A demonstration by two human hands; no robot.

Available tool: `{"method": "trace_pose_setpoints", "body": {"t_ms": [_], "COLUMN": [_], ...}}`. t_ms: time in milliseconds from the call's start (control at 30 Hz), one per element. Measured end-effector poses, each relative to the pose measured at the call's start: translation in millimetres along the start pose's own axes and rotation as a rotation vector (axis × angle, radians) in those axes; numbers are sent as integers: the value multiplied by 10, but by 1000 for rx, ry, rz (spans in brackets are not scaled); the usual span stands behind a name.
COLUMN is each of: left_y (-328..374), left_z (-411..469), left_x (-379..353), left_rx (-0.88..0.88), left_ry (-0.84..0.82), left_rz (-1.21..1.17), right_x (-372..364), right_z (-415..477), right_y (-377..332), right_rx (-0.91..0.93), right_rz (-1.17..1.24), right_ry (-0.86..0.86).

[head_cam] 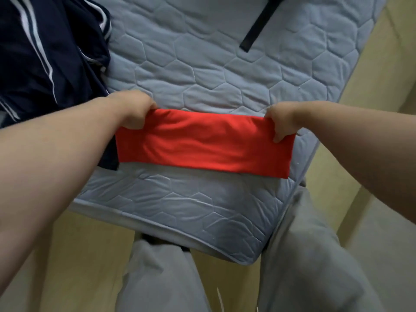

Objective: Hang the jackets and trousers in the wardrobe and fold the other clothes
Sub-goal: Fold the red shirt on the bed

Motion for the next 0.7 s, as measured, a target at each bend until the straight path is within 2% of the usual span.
{"method": "trace_pose_setpoints", "body": {"t_ms": [100, 267, 367, 433, 500, 567, 667, 700], "left_y": [-117, -258, -121, 1, 142, 315, 612, 699], "left_z": [-236, -779, -969, -947, -816, -638, -420, -374], "left_x": [266, 552, 492, 326, 32, -328, -835, -930], "left_rx": [10, 26, 21, 57, 76, 79, 165, 248], "left_ry": [142, 571, 863, 956, 988, 902, 406, 306], "left_rz": [-21, -155, -44, 57, 120, 122, 70, 55], "right_x": [315, 792, 728, 532, 239, -117, -621, -701], "right_z": [-260, -798, -980, -986, -874, -647, -290, -215], "right_y": [128, 559, 671, 659, 648, 628, 562, 540], "right_rx": [-37, -106, -68, -78, -147, -165, -77, -76], "right_rz": [-13, 94, 54, -50, -110, -89, -58, -5], "right_ry": [137, 511, 878, 1088, 1187, 1082, 656, 605]}}
Point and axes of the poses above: each hand's wrist, its own z-axis towards the middle knuckle, its own x-axis out of the back of the hand, y = z × x, the point moved 2 cm from there along z, towards the middle knuckle, and after that the axes turned 5 degrees about x, right-handed, at the moved point
